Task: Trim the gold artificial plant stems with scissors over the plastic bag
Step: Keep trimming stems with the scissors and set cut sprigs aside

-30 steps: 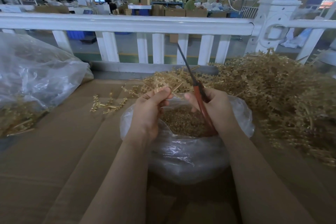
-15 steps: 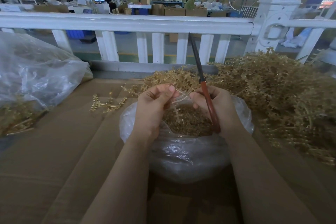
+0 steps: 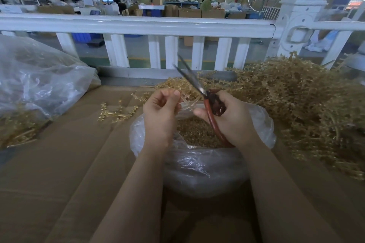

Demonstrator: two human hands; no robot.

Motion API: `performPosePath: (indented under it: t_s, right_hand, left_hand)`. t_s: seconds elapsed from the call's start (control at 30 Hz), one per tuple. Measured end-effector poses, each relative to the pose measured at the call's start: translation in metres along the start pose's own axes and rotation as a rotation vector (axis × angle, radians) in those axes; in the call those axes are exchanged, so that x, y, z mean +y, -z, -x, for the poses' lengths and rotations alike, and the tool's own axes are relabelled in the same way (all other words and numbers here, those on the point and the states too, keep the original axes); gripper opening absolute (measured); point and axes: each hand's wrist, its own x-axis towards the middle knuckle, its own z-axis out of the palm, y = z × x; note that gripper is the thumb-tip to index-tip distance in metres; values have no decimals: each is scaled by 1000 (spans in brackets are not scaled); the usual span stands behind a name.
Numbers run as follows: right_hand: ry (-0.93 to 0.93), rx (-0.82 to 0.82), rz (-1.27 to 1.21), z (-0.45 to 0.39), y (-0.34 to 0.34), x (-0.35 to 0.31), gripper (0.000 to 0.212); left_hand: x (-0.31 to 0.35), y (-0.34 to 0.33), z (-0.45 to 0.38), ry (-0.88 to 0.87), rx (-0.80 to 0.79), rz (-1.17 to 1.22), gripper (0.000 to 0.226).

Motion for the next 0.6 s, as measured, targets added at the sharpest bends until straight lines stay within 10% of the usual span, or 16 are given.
performPosePath:
  t_s: [0.6]
  right_hand:
    - [56,28,383,2,-7,9,51]
  left_hand:
    - [-5,3,-2,-161,-66,-99,8]
